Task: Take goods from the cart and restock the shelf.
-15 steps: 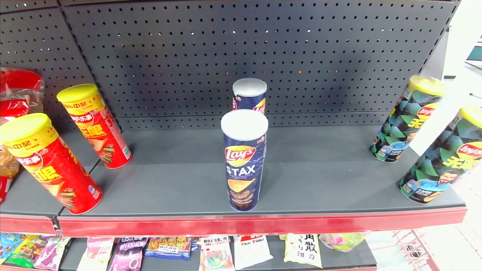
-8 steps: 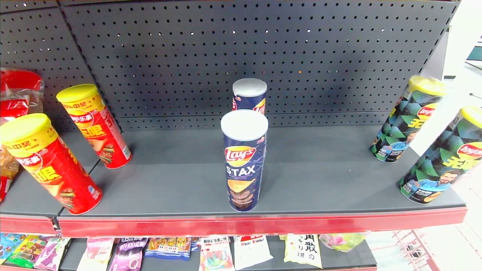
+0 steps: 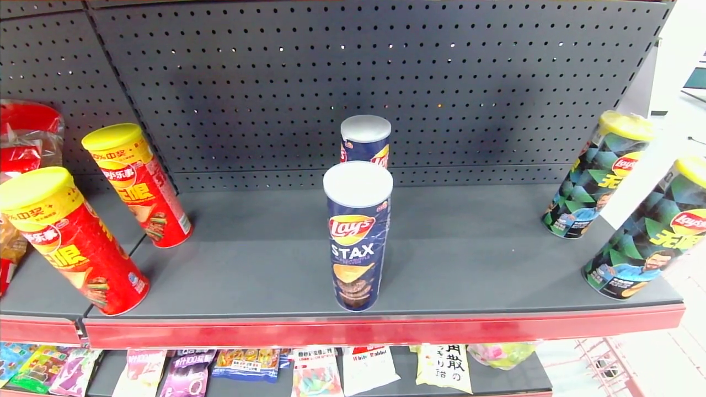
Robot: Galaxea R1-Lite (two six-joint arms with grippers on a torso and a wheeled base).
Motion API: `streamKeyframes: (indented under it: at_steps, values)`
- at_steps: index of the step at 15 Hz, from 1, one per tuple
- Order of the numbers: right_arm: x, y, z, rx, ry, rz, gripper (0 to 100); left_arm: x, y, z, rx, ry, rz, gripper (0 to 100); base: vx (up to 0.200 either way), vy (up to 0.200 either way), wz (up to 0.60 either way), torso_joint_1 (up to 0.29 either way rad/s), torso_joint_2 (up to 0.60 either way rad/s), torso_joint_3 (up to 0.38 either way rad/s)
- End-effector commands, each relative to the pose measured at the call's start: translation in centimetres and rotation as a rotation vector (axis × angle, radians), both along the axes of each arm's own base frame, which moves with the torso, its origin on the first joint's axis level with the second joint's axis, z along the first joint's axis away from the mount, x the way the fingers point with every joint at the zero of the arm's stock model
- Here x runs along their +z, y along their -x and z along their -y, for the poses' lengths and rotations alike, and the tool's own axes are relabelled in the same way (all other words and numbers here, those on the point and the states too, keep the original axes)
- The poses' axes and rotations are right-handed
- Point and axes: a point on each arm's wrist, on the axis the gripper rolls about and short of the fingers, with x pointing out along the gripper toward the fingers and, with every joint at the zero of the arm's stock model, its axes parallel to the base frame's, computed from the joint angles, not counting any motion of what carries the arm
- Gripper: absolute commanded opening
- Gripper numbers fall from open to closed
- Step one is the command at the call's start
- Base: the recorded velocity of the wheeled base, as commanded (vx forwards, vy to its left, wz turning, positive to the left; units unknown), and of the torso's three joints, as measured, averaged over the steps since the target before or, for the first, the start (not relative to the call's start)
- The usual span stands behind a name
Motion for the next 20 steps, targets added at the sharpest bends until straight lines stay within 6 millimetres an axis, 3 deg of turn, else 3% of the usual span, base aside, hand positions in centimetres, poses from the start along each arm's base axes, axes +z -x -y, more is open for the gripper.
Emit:
streamKeyframes:
  at_steps: [1, 20]
  values:
    - [0.00, 0.01, 0.00, 0.000, 0.000, 0.001, 100, 0.00, -0.01, 0.00, 0.001, 0.001, -0.001, 100, 0.000, 0.000, 0.00, 0.000, 0.00, 0.000]
    - [0.00, 0.02, 0.01, -0.006, 0.004, 0.003, 100, 0.00, -0.01, 0.00, 0.001, 0.001, -0.001, 100, 0.000, 0.000, 0.00, 0.000, 0.00, 0.000]
